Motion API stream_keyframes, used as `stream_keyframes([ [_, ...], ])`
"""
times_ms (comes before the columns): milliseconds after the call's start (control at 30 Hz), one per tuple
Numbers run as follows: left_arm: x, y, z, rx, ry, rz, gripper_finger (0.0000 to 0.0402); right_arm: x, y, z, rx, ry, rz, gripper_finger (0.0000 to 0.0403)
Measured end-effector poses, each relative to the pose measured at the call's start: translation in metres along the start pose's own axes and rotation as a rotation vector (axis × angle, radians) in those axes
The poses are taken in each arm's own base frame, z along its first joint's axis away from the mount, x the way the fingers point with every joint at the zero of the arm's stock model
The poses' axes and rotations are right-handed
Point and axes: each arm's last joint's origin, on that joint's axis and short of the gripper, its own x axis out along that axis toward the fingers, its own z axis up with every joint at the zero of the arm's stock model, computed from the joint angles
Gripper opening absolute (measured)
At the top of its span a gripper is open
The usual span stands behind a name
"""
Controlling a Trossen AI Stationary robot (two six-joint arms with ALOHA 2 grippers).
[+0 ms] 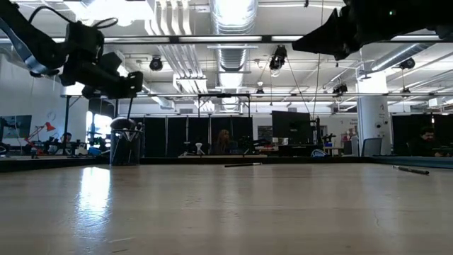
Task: Put items in baskets/containers
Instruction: Put the liner brush into the holder, then put the eyeshadow brush into the holder
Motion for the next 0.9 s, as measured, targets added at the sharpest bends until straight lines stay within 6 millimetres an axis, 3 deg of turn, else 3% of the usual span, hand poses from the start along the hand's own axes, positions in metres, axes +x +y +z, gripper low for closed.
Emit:
stream_keyframes([
  [333,0.017,0.002,-0.028,0.021,0.127,-0.016,0.0011,0.009,-0.017,-0.001,-0.015,0.001,-0.044,0.0008],
  [500,0.021,0.001,-0.038,-0.023,0.172,-0.010,0.0044,0.013,-0.023,-0.004,-0.016,0.018,-0.065,0.0008],
  [700,0.020,0.000,-0.038,-0.053,0.186,-0.036,0.0074,0.017,-0.038,-0.013,0.020,0.050,-0.131,0.0008],
  [900,0.016,-0.004,-0.029,-0.077,0.154,-0.137,0.0078,0.027,-0.070,-0.020,0.141,0.085,-0.072,0.0008],
])
